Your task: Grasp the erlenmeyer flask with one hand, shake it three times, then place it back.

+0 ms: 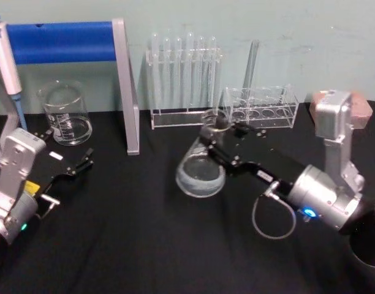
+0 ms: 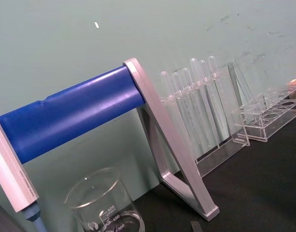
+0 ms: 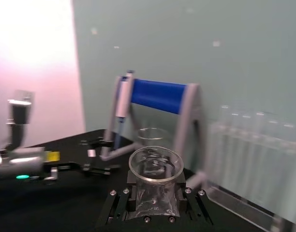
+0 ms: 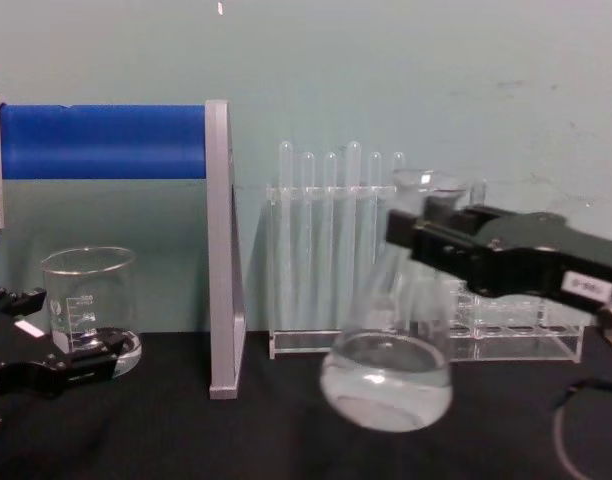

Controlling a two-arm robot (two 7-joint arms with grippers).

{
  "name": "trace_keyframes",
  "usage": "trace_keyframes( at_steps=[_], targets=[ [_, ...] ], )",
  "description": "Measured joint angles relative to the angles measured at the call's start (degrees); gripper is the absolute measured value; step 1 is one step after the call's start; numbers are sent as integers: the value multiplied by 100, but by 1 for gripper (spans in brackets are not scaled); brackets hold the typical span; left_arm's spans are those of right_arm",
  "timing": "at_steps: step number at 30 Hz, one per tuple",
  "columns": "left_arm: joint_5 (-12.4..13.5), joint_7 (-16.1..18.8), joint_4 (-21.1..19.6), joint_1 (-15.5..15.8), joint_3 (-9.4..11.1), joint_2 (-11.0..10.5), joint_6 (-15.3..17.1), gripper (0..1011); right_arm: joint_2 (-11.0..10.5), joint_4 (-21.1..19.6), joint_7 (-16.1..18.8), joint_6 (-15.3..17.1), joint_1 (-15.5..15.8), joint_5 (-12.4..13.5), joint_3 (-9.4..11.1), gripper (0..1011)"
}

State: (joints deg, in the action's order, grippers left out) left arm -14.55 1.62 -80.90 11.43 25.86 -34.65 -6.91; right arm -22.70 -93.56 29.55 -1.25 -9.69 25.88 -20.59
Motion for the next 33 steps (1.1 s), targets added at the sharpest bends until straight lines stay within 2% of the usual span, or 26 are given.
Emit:
trace_keyframes(
  at_steps=[6, 10, 17, 22, 25, 26, 29, 33],
  targets=[
    [0, 0, 0, 0, 0, 0, 0, 1001, -4, 92, 296, -1, -193, 83, -315, 448],
    [0, 0, 0, 0, 0, 0, 0, 1001, -21, 135, 367, -8, -273, 127, -429, 448],
    [0, 0, 0, 0, 0, 0, 0, 1001, -75, 198, 258, -72, -331, 192, -451, 448],
    [0, 0, 0, 0, 0, 0, 0, 1001, -122, 226, -15, -134, -308, 225, -306, 448],
    [0, 0, 0, 0, 0, 0, 0, 1001, -157, 227, -253, -176, -242, 232, -140, 448],
    [0, 0, 0, 0, 0, 0, 0, 1001, -176, 225, -382, -197, -194, 232, -27, 448],
    [0, 0, 0, 0, 0, 0, 0, 1001, -203, 205, -589, -225, -111, 225, 148, 448],
    [0, 0, 0, 0, 0, 0, 0, 1001, -257, 87, -1010, -259, 149, 163, 570, 448]
  ],
)
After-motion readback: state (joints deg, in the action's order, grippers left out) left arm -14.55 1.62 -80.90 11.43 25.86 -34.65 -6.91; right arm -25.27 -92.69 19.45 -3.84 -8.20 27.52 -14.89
